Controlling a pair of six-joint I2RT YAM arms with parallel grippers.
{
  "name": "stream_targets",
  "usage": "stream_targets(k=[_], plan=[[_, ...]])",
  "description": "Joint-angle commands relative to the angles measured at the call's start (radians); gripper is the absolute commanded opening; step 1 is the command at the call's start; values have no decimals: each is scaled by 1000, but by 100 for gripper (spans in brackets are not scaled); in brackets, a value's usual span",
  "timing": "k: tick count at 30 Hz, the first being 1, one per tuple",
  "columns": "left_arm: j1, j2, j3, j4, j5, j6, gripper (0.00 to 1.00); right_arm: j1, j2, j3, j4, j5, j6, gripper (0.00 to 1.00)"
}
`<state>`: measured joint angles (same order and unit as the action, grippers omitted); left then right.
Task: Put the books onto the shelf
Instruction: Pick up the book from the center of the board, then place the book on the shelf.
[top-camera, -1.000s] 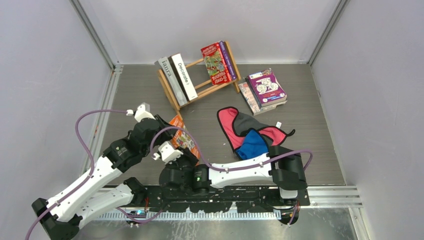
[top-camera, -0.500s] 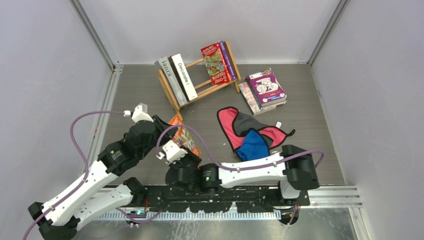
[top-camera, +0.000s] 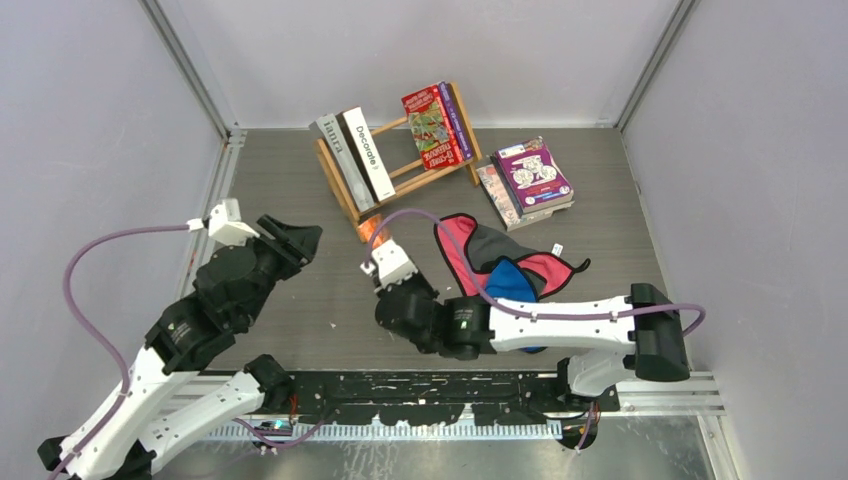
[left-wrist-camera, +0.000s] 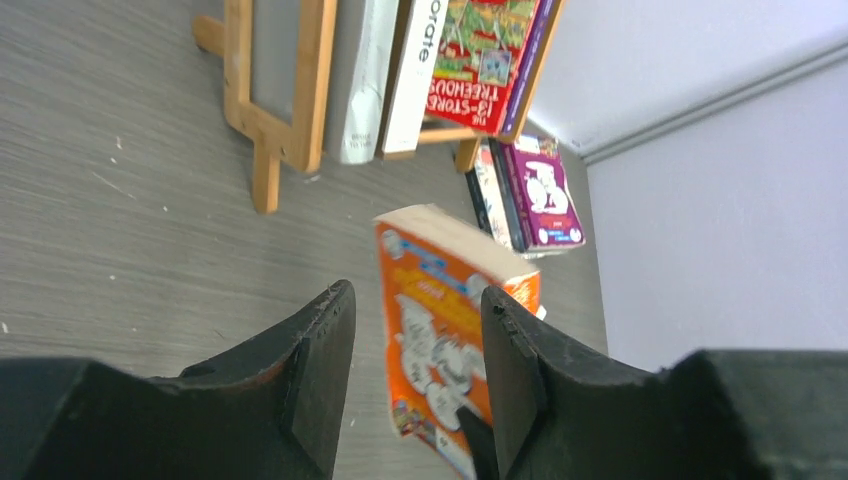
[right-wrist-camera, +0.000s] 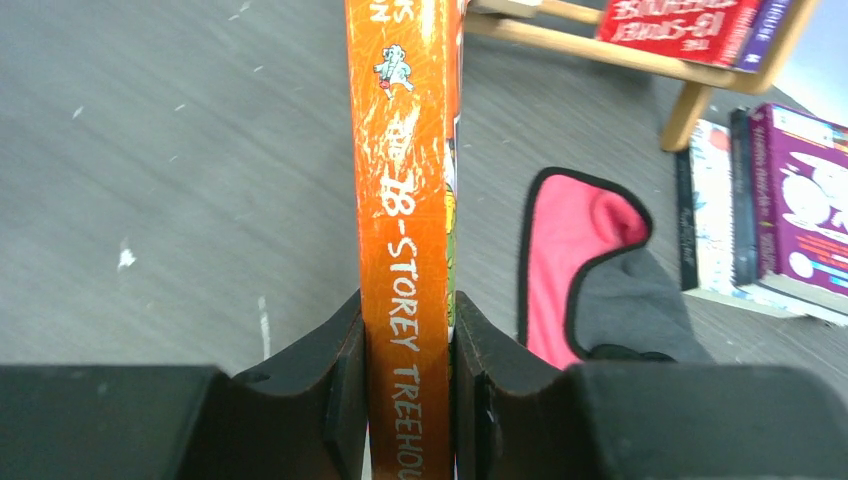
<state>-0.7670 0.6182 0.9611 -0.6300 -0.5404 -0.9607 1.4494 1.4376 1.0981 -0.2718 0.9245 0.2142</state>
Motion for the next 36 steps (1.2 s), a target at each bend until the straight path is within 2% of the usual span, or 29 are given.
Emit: stream_targets(k=[1, 7, 13, 18, 25, 28, 31, 33, 36], plan=[[5, -23, 57, -4, -109, 64, 50, -63, -104, 41, 75, 21, -31, 1], [4, -12, 65, 3, -123, 82, 52, -145, -132, 106, 96, -29, -120, 1], [5, -3, 42, 23, -136, 95, 54, -296, -145, 182, 158, -134, -207, 1], [5, 15, 29, 51, -151, 110, 54, -463, -92, 259, 213, -312, -246, 1], [12, 64, 23, 126, -150, 166, 56, -689, 70, 392, 319, -581, -234, 1], [41, 108, 30, 200, -77, 242, 58, -768, 158, 461, 350, -686, -216, 1], [111, 171, 43, 283, 59, 313, 58, -823, 254, 545, 358, -752, -215, 1], [190, 221, 52, 320, 196, 327, 58, -855, 319, 603, 355, -789, -216, 1], [370, 302, 47, 382, 432, 293, 58, -897, 404, 671, 357, -848, -215, 1]])
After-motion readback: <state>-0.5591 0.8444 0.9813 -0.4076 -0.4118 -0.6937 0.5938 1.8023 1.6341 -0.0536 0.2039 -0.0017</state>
